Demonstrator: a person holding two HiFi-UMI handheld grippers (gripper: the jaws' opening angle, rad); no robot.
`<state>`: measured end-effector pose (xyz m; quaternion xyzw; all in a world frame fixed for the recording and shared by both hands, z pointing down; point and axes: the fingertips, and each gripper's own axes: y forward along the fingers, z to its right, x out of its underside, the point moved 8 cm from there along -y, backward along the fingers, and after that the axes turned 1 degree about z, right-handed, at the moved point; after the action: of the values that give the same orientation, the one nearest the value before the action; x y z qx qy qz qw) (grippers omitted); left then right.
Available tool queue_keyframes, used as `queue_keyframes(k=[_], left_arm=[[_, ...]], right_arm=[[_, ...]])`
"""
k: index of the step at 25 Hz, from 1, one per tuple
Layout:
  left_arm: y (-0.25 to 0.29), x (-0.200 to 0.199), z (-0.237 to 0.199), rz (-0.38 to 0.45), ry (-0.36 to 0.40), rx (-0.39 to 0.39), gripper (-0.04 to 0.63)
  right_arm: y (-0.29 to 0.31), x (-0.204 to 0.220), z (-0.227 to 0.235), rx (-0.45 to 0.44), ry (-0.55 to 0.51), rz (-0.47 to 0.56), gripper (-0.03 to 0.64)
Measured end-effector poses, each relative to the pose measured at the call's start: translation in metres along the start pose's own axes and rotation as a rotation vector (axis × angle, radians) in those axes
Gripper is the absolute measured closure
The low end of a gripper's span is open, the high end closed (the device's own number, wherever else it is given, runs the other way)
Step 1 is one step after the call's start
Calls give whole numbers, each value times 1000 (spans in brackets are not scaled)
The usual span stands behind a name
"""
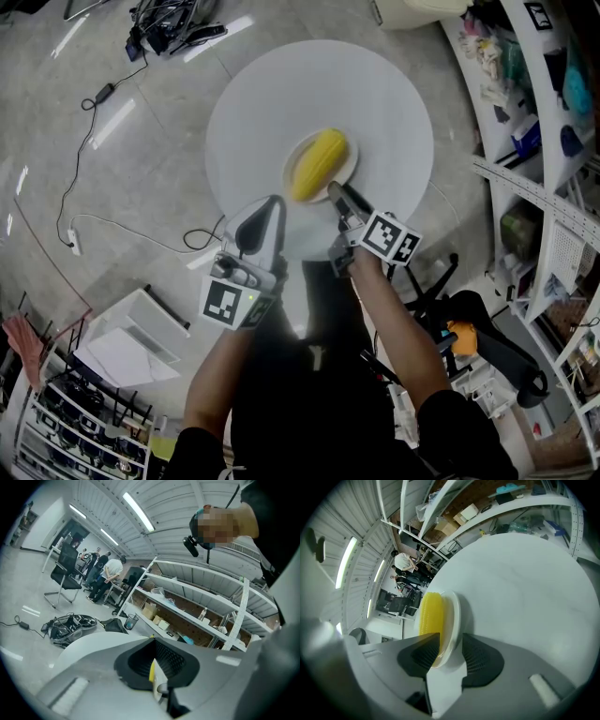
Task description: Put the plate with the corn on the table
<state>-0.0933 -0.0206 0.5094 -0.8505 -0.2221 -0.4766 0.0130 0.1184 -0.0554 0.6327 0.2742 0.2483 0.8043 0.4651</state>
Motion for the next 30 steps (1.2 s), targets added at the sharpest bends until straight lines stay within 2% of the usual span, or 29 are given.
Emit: queue_keyframes(k=[18, 30], left_arm=[[-18, 4, 11, 13, 14, 1, 592], [-44, 5, 30, 28, 33, 5, 592]], right_arm=[[-15, 9, 1, -4, -13, 16, 460], [-37, 22, -6, -17, -42, 39, 497]])
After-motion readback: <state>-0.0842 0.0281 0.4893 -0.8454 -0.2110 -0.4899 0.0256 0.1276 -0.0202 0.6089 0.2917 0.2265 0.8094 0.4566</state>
